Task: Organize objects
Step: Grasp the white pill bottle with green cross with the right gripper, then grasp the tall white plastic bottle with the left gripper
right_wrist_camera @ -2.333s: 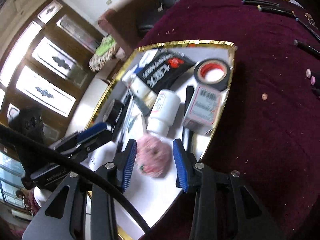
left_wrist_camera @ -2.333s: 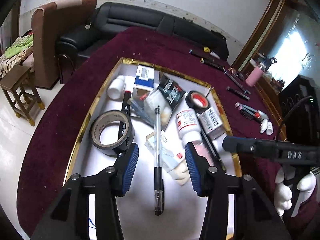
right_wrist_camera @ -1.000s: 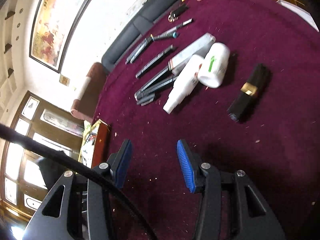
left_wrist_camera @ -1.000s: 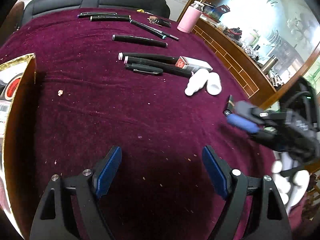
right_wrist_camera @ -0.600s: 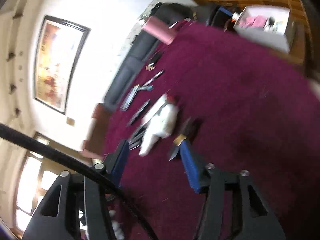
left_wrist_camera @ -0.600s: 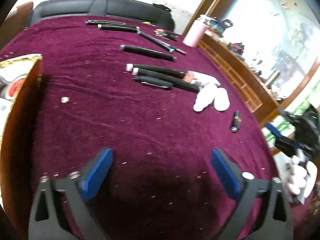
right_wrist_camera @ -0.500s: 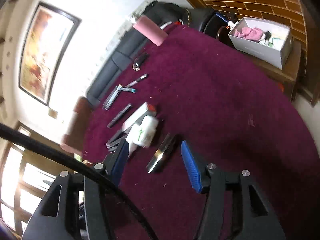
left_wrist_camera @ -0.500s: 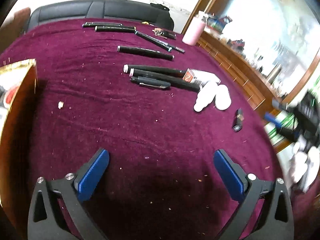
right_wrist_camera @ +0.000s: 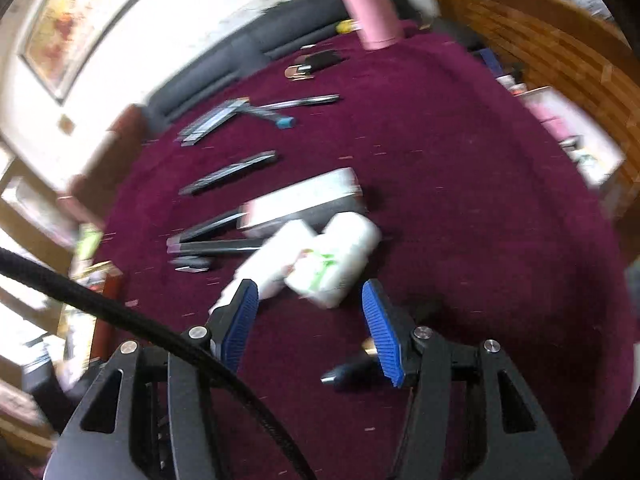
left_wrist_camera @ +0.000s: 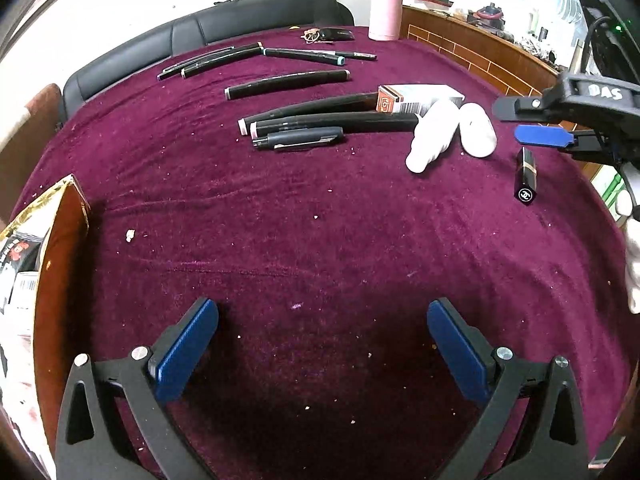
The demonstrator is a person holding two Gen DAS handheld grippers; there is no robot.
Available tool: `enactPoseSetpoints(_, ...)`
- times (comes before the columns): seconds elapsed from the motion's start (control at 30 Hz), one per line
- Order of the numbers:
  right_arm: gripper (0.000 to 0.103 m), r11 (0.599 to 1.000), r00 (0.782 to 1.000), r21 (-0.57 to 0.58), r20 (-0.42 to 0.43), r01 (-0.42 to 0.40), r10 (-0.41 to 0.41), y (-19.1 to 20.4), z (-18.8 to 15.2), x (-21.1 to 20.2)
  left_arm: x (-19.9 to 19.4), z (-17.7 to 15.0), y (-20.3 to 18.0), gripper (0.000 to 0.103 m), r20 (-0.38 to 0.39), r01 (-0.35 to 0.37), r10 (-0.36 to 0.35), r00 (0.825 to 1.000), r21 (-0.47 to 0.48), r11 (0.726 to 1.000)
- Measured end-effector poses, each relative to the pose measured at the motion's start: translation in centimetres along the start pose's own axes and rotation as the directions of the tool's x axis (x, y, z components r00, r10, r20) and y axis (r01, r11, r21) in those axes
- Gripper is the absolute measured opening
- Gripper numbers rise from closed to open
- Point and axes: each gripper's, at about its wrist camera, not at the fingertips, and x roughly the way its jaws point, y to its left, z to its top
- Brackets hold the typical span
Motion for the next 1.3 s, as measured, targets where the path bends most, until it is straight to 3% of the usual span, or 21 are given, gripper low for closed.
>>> enactPoseSetpoints(0.43, 0.054, 0.993, 0.995, 0.093, -0.076, 0.067, -0.060, -0.5, 1.9, 3.3, 0.1, 0.1, 0.0, 0.101, 0.002, 0.005, -0.005, 1.000, -0.004, 1.000)
enactPoseSetpoints(0.57, 0.033, 0.991, 0.991, 0.068, -0.081, 0.115, -0.109, 0.1, 2.4, 4.2, 0.1, 0.1, 0.0, 0.101, 0.001, 0.003, -0.003, 1.000, -0.004, 1.000)
enactPoseSetpoints(0.7, 0.031, 0.992, 0.991, 0.047, -0.075, 0.114, -0.110, 0.1, 2.5, 4.3, 0.1, 0.2, 0.0, 0.101, 0.002, 0.005, -0.005, 1.000, -0.005, 1.000)
enactPoseSetpoints(1.03, 0.031, 0.995, 0.998, 0.095, -0.067, -0.004, 0.010, -1.7, -0.2, 2.0, 0.1, 0.1, -0.1, 0.101, 0.000, 0.001, -0.001, 1.000, -0.002, 1.000)
enactPoseSetpoints(1.1, 0.031, 0.995, 0.998, 0.094, -0.050, -0.037, 0.042, -2.0, -0.6, 1.8, -0.1, 0.1, 0.1, 0.101, -0.001, 0.020, -0.020, 1.000, -0.006, 1.000)
enactPoseSetpoints(1.17, 0.031, 0.992, 0.997, 0.105, -0.034, -0.065, 0.069, -2.5, -0.8, 1.5, -0.7, 0.6, 0.8, 0.093, -0.008, 0.071, -0.072, 0.997, -0.054, 0.996)
enactPoseSetpoints(1.23, 0.031, 0.984, 0.994, 0.143, -0.013, -0.105, 0.108, -3.4, -1.0, 1.3, -1.8, 1.6, 1.3, 0.093, 0.034, 0.103, -0.101, 0.994, -0.085, 0.991)
enactPoseSetpoints(1.3, 0.031, 0.963, 0.987, 0.217, 0.011, -0.160, 0.161, -4.4, -0.9, 1.2, -2.2, 3.0, 0.8, 0.093, 0.074, 0.068, -0.063, 0.995, -0.063, 0.996)
